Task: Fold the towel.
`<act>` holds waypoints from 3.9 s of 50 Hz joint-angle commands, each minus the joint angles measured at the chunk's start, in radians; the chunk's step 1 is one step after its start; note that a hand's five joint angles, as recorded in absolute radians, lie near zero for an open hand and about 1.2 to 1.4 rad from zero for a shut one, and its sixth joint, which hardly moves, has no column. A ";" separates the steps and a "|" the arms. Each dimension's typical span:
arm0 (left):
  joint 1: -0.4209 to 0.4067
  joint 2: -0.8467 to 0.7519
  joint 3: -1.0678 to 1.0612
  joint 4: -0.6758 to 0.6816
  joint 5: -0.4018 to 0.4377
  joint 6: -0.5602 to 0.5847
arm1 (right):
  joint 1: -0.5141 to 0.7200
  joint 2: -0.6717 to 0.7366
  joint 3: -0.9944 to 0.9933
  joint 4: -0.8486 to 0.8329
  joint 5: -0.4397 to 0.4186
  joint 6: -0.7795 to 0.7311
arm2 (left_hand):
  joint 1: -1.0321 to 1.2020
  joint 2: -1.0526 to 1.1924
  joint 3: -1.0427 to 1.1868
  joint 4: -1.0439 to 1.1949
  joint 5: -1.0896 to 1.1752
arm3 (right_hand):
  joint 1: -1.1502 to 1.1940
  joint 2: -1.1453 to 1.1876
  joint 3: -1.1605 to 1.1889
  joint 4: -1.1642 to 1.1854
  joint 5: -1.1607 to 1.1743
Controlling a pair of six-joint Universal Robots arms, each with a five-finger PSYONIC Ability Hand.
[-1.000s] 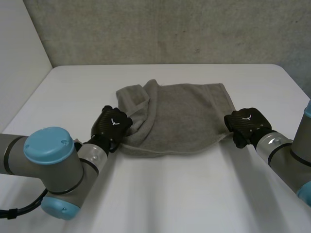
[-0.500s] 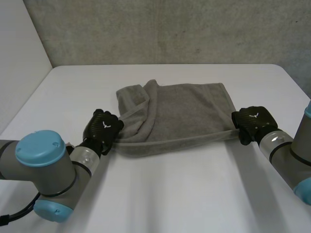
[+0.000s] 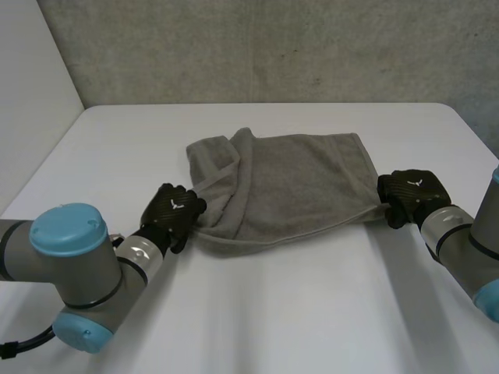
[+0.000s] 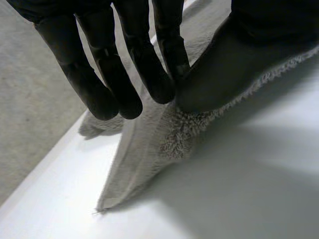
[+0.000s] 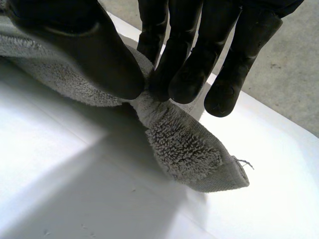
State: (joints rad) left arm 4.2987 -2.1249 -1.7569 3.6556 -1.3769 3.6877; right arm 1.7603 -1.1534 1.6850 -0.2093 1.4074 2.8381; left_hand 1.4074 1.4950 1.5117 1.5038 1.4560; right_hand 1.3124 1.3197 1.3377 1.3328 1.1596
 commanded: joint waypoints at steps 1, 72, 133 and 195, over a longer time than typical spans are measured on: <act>0.039 0.020 0.028 -0.086 0.009 0.005 | -0.012 -0.015 -0.011 0.005 0.001 0.003 | -0.011 -0.099 -0.115 -0.108 -0.234 | 0.084 0.077 0.059 0.063 0.062; 0.075 0.103 0.685 -0.173 -0.220 0.074 | 0.177 0.037 -0.630 -0.059 0.125 -0.456 | -0.011 -0.099 -0.115 -0.108 -0.234 | 0.084 0.077 0.059 0.063 0.062; 0.136 0.065 0.016 0.322 -0.111 0.337 | 0.080 0.133 -0.128 -0.021 0.087 -0.247 | -0.011 -0.099 -0.115 -0.108 -0.234 | 0.084 0.077 0.059 0.063 0.062; 0.257 0.045 0.049 -0.078 0.035 0.014 | 0.087 0.144 -0.133 -0.027 0.102 -0.233 | -1.124 -1.211 -1.228 -1.220 -1.347 | 0.084 0.077 0.059 0.063 0.062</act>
State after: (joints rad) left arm 4.5621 -2.0370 -1.7510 3.5716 -1.3377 3.7453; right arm 1.8483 -1.0085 1.5515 -0.2361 1.5088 2.6047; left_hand 0.3425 0.3314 0.3274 0.3344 0.3030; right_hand 1.3180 1.3230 1.3422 1.3380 1.1778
